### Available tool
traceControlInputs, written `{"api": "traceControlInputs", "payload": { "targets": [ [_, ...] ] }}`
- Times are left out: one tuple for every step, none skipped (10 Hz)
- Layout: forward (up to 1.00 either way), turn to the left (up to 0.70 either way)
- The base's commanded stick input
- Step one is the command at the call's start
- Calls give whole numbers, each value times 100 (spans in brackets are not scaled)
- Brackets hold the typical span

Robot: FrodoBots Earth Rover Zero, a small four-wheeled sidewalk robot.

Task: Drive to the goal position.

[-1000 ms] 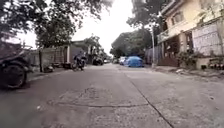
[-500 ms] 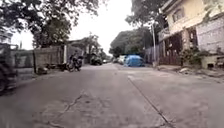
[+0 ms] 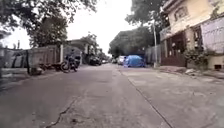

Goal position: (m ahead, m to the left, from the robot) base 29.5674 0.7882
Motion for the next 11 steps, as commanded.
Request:
{"api": "traceControlInputs", "payload": {
  "targets": [
    [100, 0],
    [100, 0],
    [100, 0],
    [100, 0],
    [100, 0],
    [100, 0],
    [100, 0],
    [100, 0],
    [100, 0],
    [100, 0],
    [100, 0]
  ]
}}
